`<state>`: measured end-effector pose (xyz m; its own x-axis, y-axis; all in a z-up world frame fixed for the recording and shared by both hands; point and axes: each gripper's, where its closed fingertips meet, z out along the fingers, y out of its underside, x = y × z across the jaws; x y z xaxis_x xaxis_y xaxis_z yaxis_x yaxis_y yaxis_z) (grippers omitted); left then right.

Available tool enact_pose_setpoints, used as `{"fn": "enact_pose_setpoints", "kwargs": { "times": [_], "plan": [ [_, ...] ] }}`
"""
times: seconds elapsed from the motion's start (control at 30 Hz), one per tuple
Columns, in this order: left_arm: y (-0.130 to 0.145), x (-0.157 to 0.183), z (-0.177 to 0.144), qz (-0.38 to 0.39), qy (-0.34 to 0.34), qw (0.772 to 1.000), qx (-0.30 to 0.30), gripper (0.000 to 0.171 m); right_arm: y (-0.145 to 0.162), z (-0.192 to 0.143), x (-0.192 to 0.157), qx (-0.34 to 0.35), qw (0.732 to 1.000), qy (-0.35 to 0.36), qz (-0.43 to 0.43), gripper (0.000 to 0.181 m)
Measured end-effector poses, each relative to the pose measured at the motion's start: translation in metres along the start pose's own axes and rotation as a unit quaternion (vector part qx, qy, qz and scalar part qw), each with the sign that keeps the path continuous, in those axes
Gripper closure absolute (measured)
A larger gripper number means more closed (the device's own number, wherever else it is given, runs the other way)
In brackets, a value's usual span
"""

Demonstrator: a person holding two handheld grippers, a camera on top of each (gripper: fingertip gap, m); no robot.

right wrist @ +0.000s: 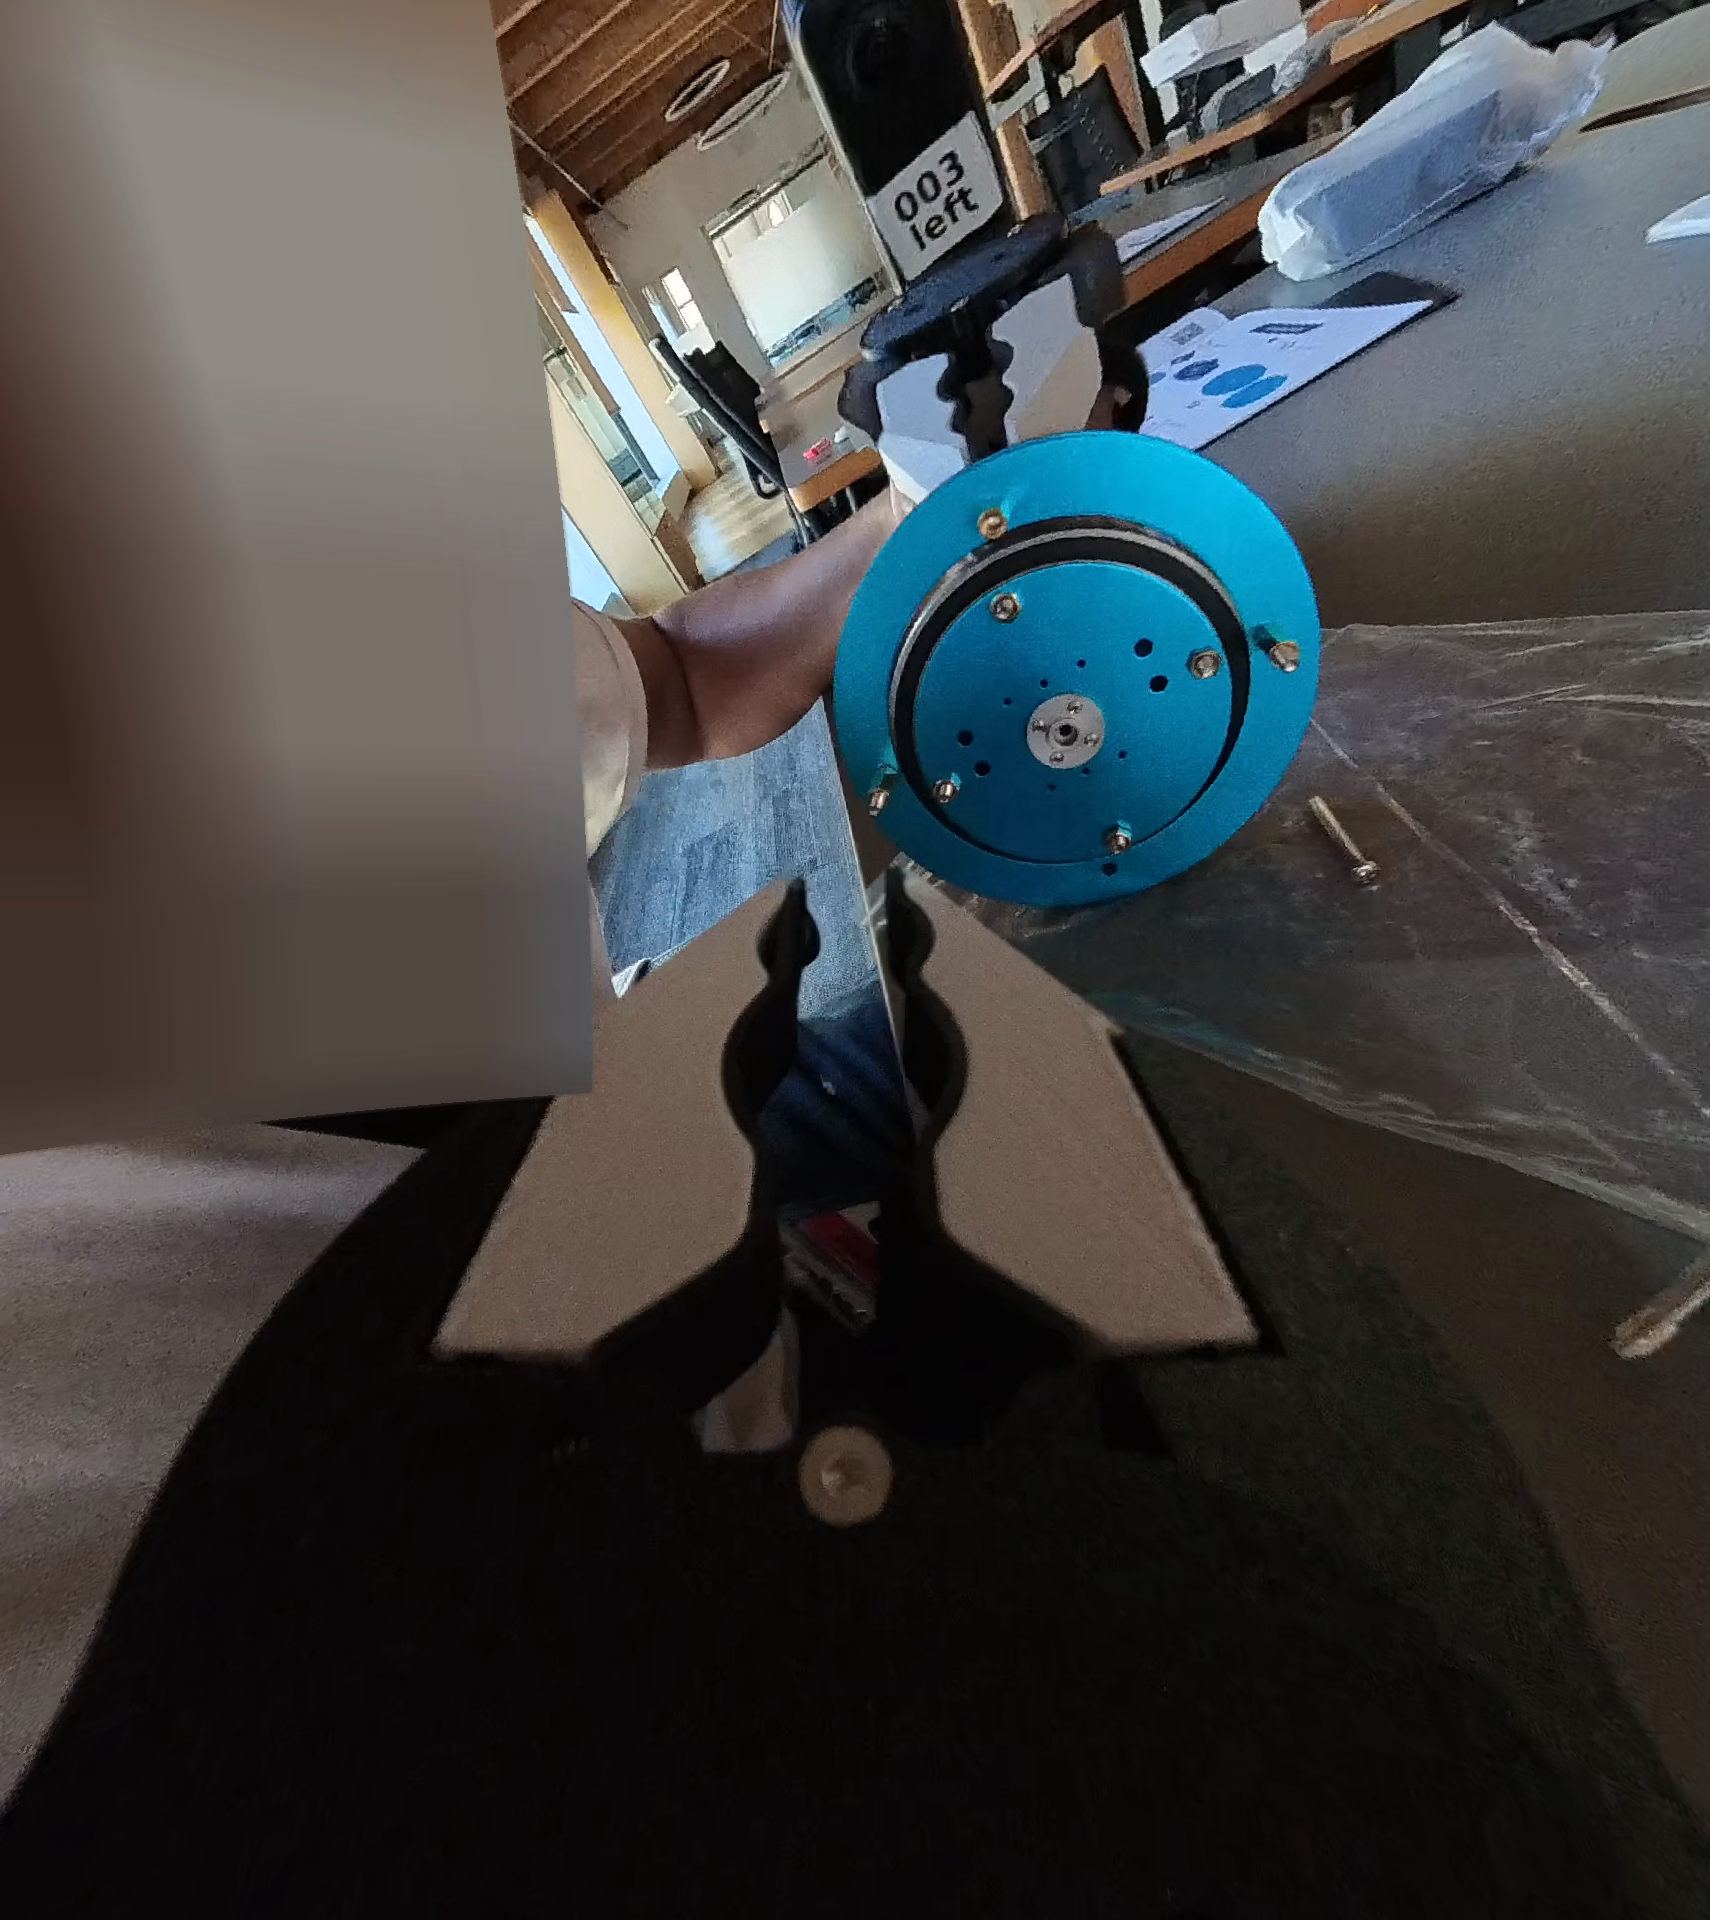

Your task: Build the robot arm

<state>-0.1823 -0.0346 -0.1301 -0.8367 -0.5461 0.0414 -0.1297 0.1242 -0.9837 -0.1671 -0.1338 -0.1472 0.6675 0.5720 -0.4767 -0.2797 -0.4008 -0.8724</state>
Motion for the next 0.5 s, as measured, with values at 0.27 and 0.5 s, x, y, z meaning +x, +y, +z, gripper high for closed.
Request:
{"fn": "enact_pose_setpoints", "kwargs": {
  "times": [0.27, 0.5],
  "plan": [
    [-0.006, 0.006, 0.015, -0.216, 0.019, 0.976, -0.002, 0.168, -0.022, 0.01, 0.014, 0.008, 0.99, 0.053, -0.133, 0.162],
    [-0.01, 0.013, 0.03, -0.41, 0.014, 0.911, -0.024, 0.168, -0.036, 0.027, 0.028, -0.018, 0.932, 0.104, -0.346, 0.161]
  ]
}}
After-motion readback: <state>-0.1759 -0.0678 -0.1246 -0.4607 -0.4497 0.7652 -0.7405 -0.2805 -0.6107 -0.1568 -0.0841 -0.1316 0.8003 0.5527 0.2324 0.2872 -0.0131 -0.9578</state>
